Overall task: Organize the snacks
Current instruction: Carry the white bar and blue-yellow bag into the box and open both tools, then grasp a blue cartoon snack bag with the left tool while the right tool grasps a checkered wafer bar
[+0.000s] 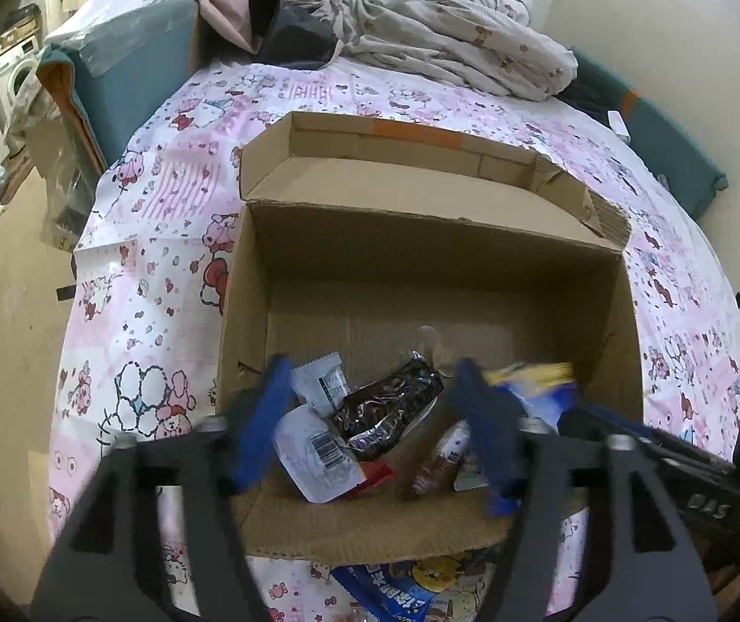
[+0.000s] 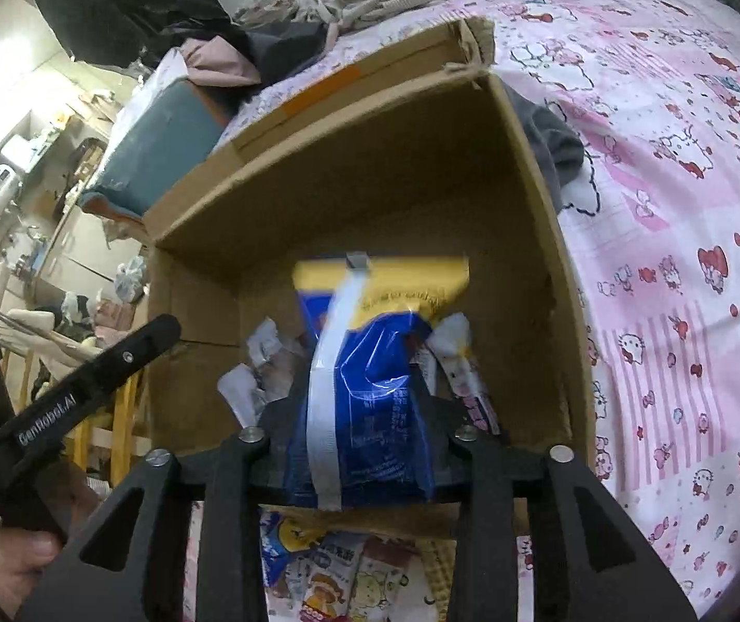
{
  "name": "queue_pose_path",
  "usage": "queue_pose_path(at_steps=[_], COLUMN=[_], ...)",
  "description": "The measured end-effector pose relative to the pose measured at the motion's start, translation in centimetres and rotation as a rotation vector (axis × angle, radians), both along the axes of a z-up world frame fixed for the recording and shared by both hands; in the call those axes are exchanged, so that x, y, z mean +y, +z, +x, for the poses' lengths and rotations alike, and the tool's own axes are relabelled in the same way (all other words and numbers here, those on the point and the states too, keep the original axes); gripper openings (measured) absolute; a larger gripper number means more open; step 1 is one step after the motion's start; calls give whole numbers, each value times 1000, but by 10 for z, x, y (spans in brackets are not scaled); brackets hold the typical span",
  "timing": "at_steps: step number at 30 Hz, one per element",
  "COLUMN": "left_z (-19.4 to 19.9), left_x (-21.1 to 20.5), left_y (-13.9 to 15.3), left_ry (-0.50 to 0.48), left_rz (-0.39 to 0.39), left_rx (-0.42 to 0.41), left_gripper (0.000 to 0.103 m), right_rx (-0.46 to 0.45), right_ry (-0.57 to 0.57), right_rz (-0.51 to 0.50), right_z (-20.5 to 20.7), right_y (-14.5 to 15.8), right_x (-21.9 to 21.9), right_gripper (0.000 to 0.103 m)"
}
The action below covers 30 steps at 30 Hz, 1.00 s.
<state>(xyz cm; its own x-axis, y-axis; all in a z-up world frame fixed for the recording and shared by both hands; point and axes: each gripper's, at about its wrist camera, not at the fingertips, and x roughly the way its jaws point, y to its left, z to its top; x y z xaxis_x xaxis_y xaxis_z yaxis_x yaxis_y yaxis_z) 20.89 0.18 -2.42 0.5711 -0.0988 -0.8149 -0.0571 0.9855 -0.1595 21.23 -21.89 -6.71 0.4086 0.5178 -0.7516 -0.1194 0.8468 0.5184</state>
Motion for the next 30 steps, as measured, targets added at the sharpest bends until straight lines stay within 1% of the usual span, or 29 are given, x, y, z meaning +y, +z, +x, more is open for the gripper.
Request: queue_pose_path(at_steps=[1, 3, 7, 13, 15, 16, 17, 21, 25, 30], left_z=[-1, -5, -9, -15, -19, -22, -24, -34, -43, -59], left_x=[0, 2, 4, 7, 8, 8, 9, 9, 10, 8], left_y=[1, 3, 4, 6, 9, 10, 12, 17, 19, 18], left_ry=[1, 8, 2, 22, 35, 37, 37, 29, 31, 15], left_rz=[-2, -9, 3, 10, 25, 23, 21, 34, 25, 17], left_rx=[-5, -21, -26, -23, -32, -37, -45, -59, -50, -34], left_gripper=[83, 84, 84, 85, 90, 94, 95, 95, 95, 95], right_rx=[-11, -34, -41, -43, -46, -45, -46, -50, -47, -17], right_ry=[-4, -11, -15, -30, -40, -44, -47, -45, -48, -64], right_rz=[8, 37, 44, 62, 66, 69, 70, 59, 65, 67], right_z=[-1, -3, -4, -7, -10, -13, -16, -26, -34, -47], right_y=[3, 8, 11, 17, 20, 22, 23, 29, 33, 28], right_x=[-1, -3, -4, -9, -11, -13, -14, -15, -16, -21], right_gripper=[68, 73, 73, 73, 73, 73, 73, 73, 73, 73])
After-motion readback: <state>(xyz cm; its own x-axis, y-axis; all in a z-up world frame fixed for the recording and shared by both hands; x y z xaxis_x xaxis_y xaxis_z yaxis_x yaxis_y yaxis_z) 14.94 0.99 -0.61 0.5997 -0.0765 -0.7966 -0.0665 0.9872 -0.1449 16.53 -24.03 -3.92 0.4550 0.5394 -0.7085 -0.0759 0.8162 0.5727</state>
